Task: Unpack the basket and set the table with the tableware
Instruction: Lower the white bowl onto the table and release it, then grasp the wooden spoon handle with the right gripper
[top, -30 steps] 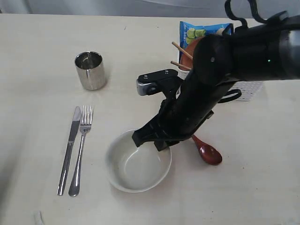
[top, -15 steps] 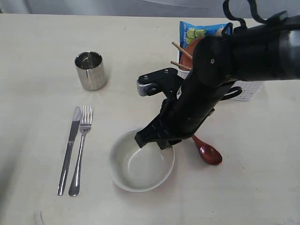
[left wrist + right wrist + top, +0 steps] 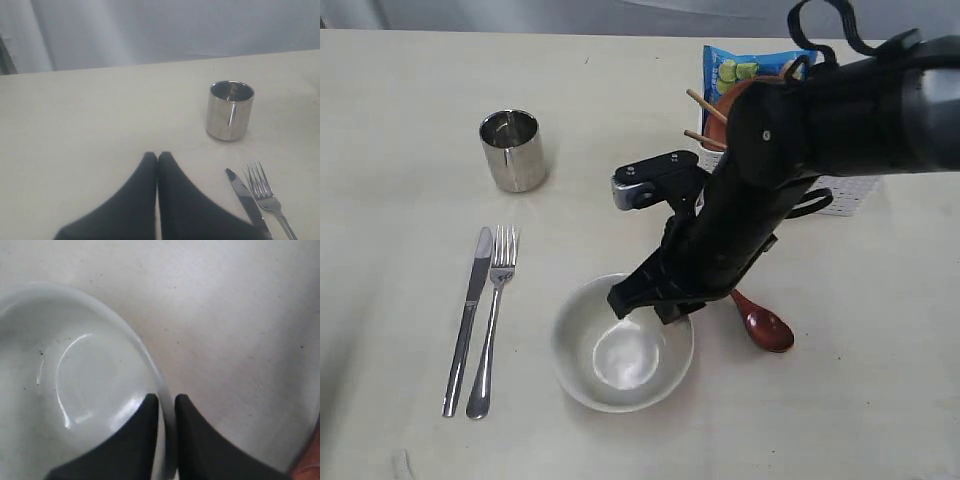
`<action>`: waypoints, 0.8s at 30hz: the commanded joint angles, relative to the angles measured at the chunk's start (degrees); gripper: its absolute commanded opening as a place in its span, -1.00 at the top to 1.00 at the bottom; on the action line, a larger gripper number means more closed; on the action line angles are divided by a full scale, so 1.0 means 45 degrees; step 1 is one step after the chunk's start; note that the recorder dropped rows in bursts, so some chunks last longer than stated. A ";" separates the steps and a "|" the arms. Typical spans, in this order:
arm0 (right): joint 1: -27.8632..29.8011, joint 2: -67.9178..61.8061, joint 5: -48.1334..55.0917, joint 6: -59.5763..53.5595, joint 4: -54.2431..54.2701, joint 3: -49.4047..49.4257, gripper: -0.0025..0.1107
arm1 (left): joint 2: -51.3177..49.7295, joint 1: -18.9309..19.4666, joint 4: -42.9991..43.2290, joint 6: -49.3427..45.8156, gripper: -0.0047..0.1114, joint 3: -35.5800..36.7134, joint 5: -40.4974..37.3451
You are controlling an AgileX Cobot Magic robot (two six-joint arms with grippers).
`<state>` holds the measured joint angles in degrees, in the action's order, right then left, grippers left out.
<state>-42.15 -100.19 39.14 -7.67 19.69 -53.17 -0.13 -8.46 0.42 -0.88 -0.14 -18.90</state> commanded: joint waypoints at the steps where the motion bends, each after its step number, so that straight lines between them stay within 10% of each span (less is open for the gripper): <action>1: -0.0012 -0.0036 0.0107 -0.0004 -0.0167 -0.0009 0.30 | 0.0029 -0.0077 -0.0001 0.0058 0.92 0.0031 0.0111; 24: 0.0016 0.0912 0.3751 0.3065 -0.6245 -0.2059 0.19 | 0.0029 -0.0077 -0.0001 0.0058 0.92 0.0031 0.0111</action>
<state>-42.24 -95.07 55.54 5.60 -5.62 -62.82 -0.13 -8.46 0.42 -0.88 -0.14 -18.90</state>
